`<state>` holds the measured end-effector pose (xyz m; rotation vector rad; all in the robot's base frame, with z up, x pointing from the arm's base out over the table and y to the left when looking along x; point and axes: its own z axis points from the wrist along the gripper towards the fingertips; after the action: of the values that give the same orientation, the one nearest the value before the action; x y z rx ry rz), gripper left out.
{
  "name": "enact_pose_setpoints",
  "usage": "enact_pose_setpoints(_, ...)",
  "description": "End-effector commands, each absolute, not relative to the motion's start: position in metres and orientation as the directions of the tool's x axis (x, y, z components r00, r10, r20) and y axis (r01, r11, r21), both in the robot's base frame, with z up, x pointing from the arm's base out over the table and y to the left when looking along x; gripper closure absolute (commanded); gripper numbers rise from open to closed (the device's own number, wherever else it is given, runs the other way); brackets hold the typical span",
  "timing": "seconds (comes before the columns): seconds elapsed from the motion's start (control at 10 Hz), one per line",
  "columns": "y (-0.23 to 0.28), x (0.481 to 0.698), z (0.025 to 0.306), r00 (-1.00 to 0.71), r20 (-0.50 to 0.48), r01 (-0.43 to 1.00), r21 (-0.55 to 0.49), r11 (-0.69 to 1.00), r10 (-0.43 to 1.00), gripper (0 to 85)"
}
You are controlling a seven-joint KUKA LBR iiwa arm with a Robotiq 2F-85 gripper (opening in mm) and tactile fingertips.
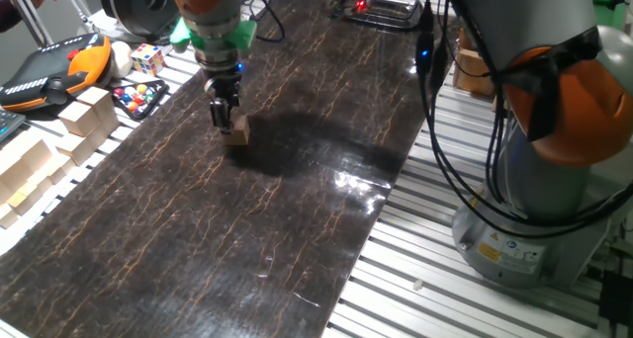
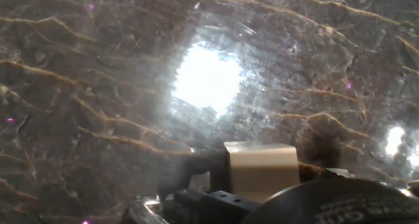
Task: Pick up one small block
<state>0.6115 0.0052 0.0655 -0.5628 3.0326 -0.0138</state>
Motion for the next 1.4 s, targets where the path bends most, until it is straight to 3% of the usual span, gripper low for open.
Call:
enact_pose_setpoints(0.0, 0.005, 0.612, 0.063, -0.933, -0.051, -0.357, -0.019, 0.934, -0.358, 0.0)
enact_pose_setpoints(0.8, 0.004, 0.603, 0.044, -0.929, -0.045, -0.366, -0.029, 0.93, -0.367, 0.7)
enact_pose_setpoints(1.1, 0.002, 0.603, 0.044, -0.928, -0.035, -0.37, -0.024, 0.929, -0.371, 4.0)
enact_pose_setpoints(1.3, 0.001, 0.602, 0.043, -0.926, -0.034, -0.374, -0.028, 0.927, -0.375, 11.0)
